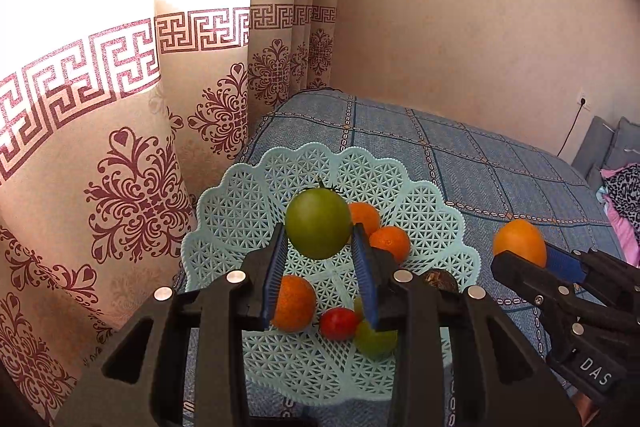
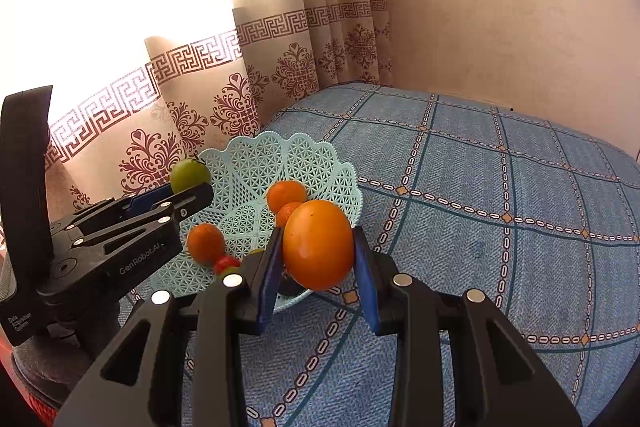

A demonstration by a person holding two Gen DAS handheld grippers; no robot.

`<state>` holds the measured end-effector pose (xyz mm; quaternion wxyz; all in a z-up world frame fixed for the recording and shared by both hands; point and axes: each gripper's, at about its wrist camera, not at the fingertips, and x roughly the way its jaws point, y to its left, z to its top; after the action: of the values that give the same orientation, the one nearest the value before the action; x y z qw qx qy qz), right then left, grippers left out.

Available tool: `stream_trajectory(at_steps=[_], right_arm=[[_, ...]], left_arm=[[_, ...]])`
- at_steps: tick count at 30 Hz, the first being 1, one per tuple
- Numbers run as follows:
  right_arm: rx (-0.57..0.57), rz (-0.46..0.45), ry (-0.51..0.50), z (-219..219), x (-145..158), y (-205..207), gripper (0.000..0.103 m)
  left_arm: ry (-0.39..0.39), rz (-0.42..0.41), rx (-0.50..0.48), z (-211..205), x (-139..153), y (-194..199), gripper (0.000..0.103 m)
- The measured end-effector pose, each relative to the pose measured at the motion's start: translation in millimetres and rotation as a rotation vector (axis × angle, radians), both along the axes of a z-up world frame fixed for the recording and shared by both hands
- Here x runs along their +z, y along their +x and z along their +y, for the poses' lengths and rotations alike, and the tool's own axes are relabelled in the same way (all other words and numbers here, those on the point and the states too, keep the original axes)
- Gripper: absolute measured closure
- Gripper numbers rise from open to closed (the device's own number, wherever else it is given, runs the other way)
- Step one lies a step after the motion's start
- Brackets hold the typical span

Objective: Organize fruits
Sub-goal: 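Carry the green tomato and orange into the basket and open both tools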

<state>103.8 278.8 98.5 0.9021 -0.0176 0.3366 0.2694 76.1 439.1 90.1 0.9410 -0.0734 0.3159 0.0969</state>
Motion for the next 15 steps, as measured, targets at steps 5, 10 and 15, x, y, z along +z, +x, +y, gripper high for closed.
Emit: stream_trajectory(at_steps=[5, 10, 15], right_arm=[[0.0, 0.008, -0.005, 7, -3, 3, 0.069], [0.01, 0.02, -0.01, 14, -8, 6, 0.069], [0.034, 0.021, -0.017, 27, -9, 6, 0.069]], left_arm=[[-0.038, -0.034, 0.033, 11, 0, -4, 0.032], [-0.068, -0.055, 0.066, 25, 3, -11, 0.032], [-0.041, -0.058, 0.114, 33, 2, -17, 0.032]])
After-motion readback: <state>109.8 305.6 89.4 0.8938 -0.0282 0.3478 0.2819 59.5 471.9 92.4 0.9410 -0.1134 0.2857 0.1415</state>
